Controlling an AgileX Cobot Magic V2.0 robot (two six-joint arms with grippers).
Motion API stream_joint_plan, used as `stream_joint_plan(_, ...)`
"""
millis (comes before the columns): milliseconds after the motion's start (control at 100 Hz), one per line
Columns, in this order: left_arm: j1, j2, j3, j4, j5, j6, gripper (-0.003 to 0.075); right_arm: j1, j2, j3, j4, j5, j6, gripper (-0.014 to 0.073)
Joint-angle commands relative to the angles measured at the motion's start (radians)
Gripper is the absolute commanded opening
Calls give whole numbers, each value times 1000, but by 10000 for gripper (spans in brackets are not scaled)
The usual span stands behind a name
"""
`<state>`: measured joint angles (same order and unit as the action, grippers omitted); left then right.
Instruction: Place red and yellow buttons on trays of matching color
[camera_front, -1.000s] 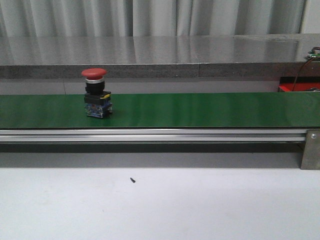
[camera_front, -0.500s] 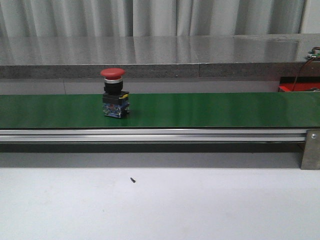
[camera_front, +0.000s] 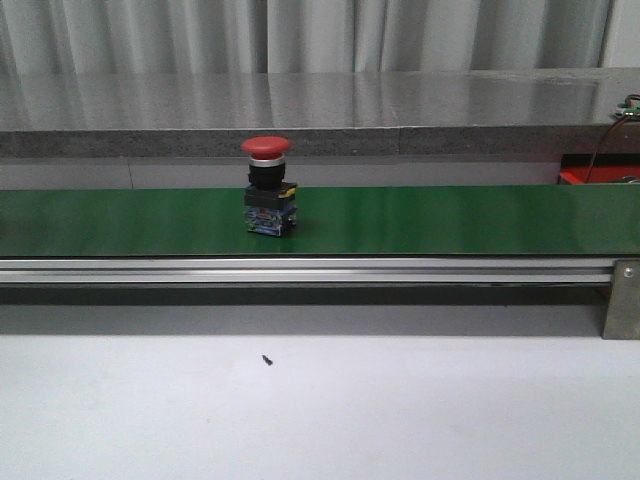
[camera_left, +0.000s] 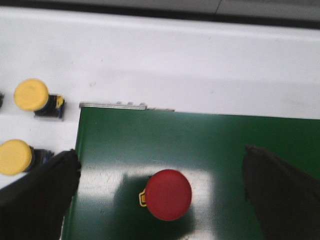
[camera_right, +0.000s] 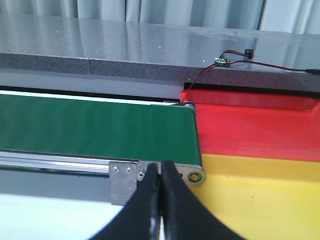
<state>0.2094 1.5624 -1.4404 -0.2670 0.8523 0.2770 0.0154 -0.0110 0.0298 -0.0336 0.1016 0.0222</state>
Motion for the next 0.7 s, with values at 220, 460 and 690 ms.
stream_joint_plan(220, -6, -325, 196, -104, -177, 110, 640, 0, -18, -19, 0, -85, -2, -68)
stream_joint_plan(460, -6, -581, 445, -107, -292, 131, 633, 0, -18, -19, 0, -128, -2, -68)
stream_joint_plan(690, -6, -777, 638, -152, -375, 131, 336, 0, -18, -20, 0, -254, -2, -68)
